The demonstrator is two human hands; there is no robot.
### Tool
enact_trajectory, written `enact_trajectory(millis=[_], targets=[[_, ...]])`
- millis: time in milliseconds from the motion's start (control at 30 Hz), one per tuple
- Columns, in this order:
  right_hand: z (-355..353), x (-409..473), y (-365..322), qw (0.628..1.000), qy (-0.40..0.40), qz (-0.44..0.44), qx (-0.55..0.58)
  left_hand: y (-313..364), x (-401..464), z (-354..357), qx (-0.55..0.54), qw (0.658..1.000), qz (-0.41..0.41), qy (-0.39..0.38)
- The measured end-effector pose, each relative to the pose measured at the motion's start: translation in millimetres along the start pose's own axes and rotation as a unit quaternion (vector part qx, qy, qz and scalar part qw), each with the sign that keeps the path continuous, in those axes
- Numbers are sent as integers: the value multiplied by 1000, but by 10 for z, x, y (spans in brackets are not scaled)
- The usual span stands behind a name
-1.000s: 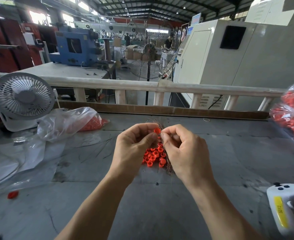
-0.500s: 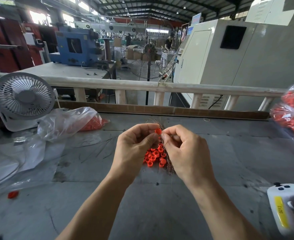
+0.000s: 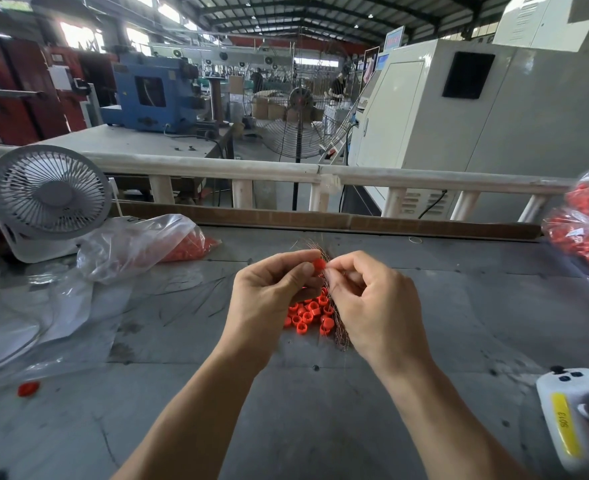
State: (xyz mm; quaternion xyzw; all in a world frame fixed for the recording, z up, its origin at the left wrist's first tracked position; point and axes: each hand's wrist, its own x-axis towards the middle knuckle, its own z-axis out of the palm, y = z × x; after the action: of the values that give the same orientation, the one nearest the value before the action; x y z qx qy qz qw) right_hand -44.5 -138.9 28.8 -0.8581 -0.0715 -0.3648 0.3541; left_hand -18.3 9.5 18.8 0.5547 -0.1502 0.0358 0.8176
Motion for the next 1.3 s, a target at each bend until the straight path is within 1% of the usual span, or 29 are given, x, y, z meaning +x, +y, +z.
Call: enact_trajectory(millis=[67,133,300,400,567,733,933,1000,1067,1100,1133,1167,1200,1233,1300], targets=[[9,3,7,999,-10,20,28,2,4,-10,-11,1000,-9,-2],[13,2,5,995,-25,50,81,2,6,-22,-25,1000,-17,-5],[38,8,15,974,-61,124,181,-9,14,-48,-43,998,-50,-12],[72,15,20,944,-84,180,262,-18,18,-37,-45,997,-58,-26],[79,11,-4,893,-110,243,363,-22,30,-59,-30,997,-53,-41],[80,11,-10,871,-126,257,400,-4,29,-89,-5,998,-49,-42],[107,-5,36,860,-170,269,398,5,41,-106,-11,998,-51,-29],[77,19,78,876,-165,260,370,9,54,-133,-30,998,-51,-21],[17,69,194,913,-104,257,298,13,67,-160,-40,998,-51,-9],[-27,101,287,937,-60,253,231,10,73,-170,-43,998,-52,-4],[-81,131,390,958,-23,248,142,3,79,-181,-44,998,-52,1],[-128,152,493,969,-4,244,43,-8,85,-192,-43,998,-54,6],[-166,157,583,969,-2,245,-43,-21,89,-203,-40,998,-56,11],[-184,156,660,963,-11,250,-102,-33,94,-211,-36,998,-59,16],[-160,137,760,953,-53,253,-159,-54,99,-220,-28,997,-65,24]])
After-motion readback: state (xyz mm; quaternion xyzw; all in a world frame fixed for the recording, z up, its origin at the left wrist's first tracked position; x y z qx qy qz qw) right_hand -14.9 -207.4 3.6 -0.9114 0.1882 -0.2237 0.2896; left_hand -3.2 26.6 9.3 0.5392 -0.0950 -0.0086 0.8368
